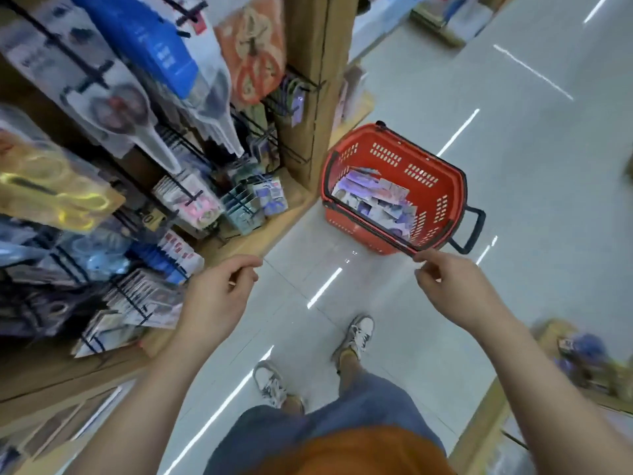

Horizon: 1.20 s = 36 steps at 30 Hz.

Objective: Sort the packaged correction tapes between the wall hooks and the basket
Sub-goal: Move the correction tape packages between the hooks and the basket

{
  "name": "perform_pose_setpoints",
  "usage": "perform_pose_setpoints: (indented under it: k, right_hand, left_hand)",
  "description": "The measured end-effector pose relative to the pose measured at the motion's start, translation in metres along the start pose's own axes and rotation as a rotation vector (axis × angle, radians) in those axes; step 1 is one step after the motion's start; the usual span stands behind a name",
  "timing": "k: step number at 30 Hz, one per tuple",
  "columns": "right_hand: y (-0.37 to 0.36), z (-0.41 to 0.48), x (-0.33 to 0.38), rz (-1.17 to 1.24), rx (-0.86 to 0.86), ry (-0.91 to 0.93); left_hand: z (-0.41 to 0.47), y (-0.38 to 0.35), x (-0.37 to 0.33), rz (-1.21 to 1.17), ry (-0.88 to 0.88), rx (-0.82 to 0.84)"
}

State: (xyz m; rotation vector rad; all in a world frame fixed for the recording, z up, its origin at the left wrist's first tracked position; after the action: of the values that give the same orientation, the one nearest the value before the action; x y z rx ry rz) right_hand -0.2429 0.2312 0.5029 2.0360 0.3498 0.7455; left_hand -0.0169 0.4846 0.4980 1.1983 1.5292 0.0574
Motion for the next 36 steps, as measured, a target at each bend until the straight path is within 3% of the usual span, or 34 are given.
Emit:
perform_pose_setpoints:
  k: [7, 17, 23, 28, 31, 36]
  right_hand:
    - [0.015, 0.057, -0.129, 0.262, -0.071, -0.166]
    - [-0.014, 0.183, -0.230, 0.589, -0.095, -0.405]
    - [-0.075, 0.298, -0.275, 0.406, 0.024, -0.373]
    - [-0.159, 0.389, -0.300, 0.153, 0.258, -0.242]
    - [-0.223, 0.429, -0.317, 0.028, 0.393, -0.162]
    - [-0.313, 0.488, -0.348, -0.189, 0.508, -0.097]
  left_hand:
    - [0.078, -0.125, -0.083, 0.053, 0.003, 0.109]
    - [0.233, -0.299, -0.141, 0.191, -0.146, 0.356]
    - [0.345, -0.402, -0.124, 0.310, -0.150, 0.528]
    - [0.417, -0.493, -0.072, 0.558, -0.195, 0.714]
    - [0.446, -0.545, -0.033, 0.829, -0.319, 0.820]
    - [0.496, -0.618, 0.035, 1.072, -0.421, 0.885]
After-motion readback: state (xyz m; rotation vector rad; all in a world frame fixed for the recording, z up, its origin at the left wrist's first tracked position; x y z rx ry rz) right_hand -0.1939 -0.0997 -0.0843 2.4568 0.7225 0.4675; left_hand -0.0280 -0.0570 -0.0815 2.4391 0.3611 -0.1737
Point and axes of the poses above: each hand's wrist, its own z-axis towards the middle knuckle, its own y-axis out of the back of the hand, x = y × z, the point moved 7 cm from there along z, towards the middle knuckle, and after that the axes turned 2 degrees about y, right-handed, at the moved point
